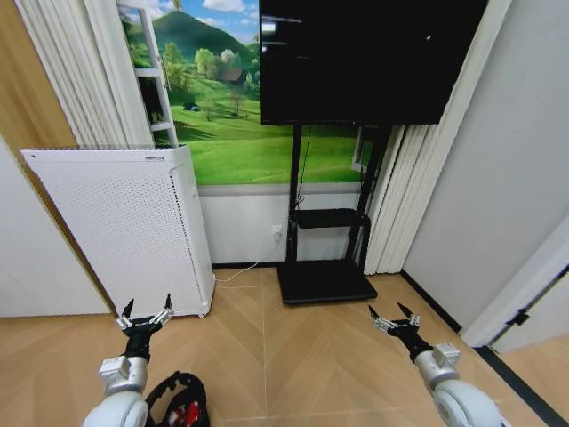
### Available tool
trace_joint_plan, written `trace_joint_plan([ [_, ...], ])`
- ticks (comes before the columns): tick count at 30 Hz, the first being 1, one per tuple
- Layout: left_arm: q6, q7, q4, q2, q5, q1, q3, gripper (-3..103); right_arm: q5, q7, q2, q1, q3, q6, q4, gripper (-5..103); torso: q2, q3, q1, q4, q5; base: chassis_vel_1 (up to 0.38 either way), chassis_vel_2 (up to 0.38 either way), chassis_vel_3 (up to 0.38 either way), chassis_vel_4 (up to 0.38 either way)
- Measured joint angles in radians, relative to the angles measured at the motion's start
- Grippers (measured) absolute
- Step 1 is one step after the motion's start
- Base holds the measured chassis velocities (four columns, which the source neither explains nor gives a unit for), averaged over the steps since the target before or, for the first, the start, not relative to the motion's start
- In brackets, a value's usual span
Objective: Pick up the trash bin and place the garbage on the floor into it.
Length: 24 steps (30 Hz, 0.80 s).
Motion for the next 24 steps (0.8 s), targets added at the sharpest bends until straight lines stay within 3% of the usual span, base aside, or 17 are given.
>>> trace_joint_plan([
  [9, 0.0, 0.0, 0.0, 0.0, 0.0, 0.0, 0.0, 98, 0.0, 0.0, 0.0, 0.0, 0.0, 0.0, 0.0, 100, 0.06, 0.038, 0.023, 0.0, 0.0, 0.0, 0.0, 0.0, 0.0],
  [24, 0.0, 0.0, 0.0, 0.0, 0.0, 0.0, 0.0, 98, 0.0, 0.0, 0.0, 0.0, 0.0, 0.0, 0.0, 100, 0.119, 0.074, 0.046, 0.0, 0.0, 0.0, 0.0, 0.0, 0.0],
])
